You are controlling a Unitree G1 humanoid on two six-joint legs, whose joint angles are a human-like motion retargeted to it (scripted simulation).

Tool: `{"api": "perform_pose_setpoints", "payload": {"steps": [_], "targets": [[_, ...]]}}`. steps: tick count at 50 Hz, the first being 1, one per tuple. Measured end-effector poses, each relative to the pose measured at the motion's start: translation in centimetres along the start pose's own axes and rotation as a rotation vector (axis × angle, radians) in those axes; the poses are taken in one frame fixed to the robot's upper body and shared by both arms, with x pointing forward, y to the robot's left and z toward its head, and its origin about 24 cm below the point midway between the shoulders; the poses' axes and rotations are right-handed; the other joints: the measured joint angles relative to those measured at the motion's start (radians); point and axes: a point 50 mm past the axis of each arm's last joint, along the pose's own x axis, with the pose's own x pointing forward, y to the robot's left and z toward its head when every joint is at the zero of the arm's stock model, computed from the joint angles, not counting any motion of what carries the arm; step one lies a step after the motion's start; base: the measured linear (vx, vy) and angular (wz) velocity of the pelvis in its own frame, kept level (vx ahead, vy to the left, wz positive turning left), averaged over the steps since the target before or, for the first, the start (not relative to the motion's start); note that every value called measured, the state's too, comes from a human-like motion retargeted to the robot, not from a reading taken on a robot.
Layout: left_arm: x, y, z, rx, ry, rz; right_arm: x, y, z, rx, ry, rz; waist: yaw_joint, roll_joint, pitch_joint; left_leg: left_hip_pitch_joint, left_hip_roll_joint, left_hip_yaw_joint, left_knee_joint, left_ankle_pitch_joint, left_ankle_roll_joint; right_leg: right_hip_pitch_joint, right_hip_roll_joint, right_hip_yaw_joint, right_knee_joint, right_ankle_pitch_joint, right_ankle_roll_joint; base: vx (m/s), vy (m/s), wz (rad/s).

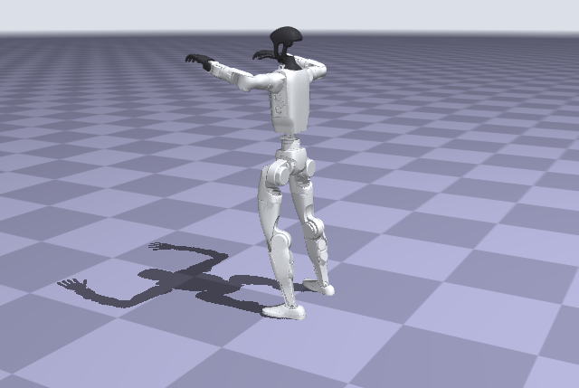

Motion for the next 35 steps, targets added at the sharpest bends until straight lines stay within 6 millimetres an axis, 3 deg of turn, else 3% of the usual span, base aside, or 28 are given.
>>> {"api": "perform_pose_setpoints", "payload": {"steps": [10,14,18,22,25,29,32,35], "targets": [[0.1,0.1,0.3,0.145,-0.028,-0.006,0.2,-0.5,0.6,-0.045,-0.033,-0.036,0.001,0.005,0.021,-0.003,0.001,0.004,-0.003,-0.001,-0.003,-0.008,0.001,0.003,0.003,-0.002,0.003,0.0,0.0,0.0],[0.0,-1.5,0.2,-0.003,-0.02,0.103,-0.6,0.3,0.2,0.066,-0.01,-0.157,0.012,0.007,0.033,-0.005,0.003,0.009,-0.002,-0.002,-0.001,-0.016,0.002,0.01,0.008,-0.007,0.001,0.0,0.0,0.0],[-0.6,-5.4,0.2,-0.443,0.079,0.315,-1.7,2.8,0.2,0.302,0.046,-0.346,0.023,0.012,0.053,-0.007,0.006,0.014,0.005,-0.007,0.01,-0.023,0.003,0.021,0.018,-0.014,-0.013,0.0,0.0,0.0],[-3.2,-9.7,0.8,-0.94,0.263,0.603,-1.5,6.7,2.5,0.609,0.074,-0.482,0.004,0.023,0.094,-0.01,0.015,0.022,0.041,-0.02,0.028,-0.024,0.005,0.041,0.031,-0.024,-0.036,0.02,-0.01,-0.12],[-5.3,-12.7,2.3,-1.377,0.377,0.811,-0.4,10.0,6.0,0.863,0.057,-0.466,-0.009,0.02,0.131,-0.012,0.022,0.043,0.087,-0.028,0.046,-0.023,0.004,0.069,0.042,-0.033,-0.054,0.05,-0.03,-0.42],[-5.1,-16.2,5.8,-1.913,0.46,1.053,0.7,13.3,10.5,1.14,0.049,-0.426,0.033,-0.002,0.186,-0.001,0.028,0.09,0.145,-0.023,0.077,-0.022,-0.003,0.121,0.056,-0.044,-0.076,0.06,-0.05,-0.59],[-3.7,-17.3,8.6,-2.254,0.465,1.176,1.8,14.2,14.1,1.385,0.032,-0.436,0.073,-0.02,0.238,-0.004,0.034,0.105,0.212,-0.006,0.091,-0.012,-0.014,0.15,0.066,-0.052,-0.088,0.05,-0.09,-0.42],[-2.0,-17.2,11.6,-2.663,0.32,1.173,3.2,13.7,18.3,1.657,-0.039,-0.426,0.098,-0.033,0.297,-0.056,0.052,0.078,0.36,0.037,0.084,0.007,-0.028,0.16,0.073,-0.061,-0.106,0.05,-0.11,-0.12]]}}
